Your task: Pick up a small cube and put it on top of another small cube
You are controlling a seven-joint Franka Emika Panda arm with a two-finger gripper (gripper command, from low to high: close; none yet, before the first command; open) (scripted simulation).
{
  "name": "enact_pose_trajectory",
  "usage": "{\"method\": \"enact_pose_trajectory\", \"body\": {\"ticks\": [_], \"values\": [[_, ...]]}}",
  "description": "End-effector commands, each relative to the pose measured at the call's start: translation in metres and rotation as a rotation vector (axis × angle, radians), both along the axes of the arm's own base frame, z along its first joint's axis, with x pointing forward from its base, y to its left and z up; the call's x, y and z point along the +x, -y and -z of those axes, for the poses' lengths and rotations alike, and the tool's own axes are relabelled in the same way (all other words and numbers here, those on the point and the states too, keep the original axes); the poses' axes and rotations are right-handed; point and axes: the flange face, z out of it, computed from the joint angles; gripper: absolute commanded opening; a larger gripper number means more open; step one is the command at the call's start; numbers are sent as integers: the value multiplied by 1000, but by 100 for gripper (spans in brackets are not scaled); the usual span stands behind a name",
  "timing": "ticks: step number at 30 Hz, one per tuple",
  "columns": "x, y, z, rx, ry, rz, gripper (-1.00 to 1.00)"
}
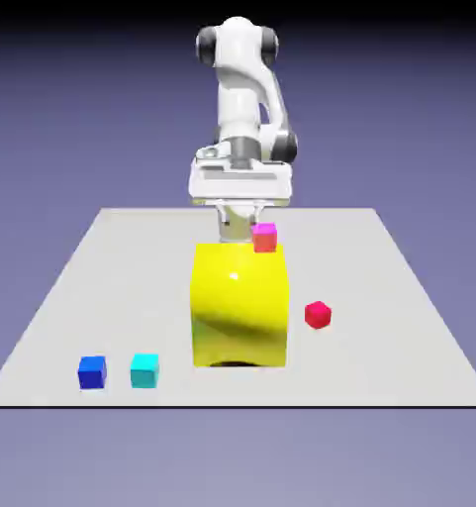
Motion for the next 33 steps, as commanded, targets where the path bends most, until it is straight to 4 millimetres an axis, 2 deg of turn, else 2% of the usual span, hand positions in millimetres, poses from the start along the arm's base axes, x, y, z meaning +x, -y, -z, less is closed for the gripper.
{"method": "enact_pose_trajectory", "body": {"ticks": [1,7,13,19,26,28,31,32,33], "values": [[8,10,7,38,-41,50,0],[48,71,56,264,-274,357,0],[71,134,114,480,-489,672,0],[79,194,179,688,-684,988,0],[70,258,258,919,-890,1346,0],[68,263,266,940,-909,1379,0],[70,246,321,941,-908,1378,0],[69,242,331,940,-909,1379,0],[69,242,331,940,-909,1379,-100]]}}
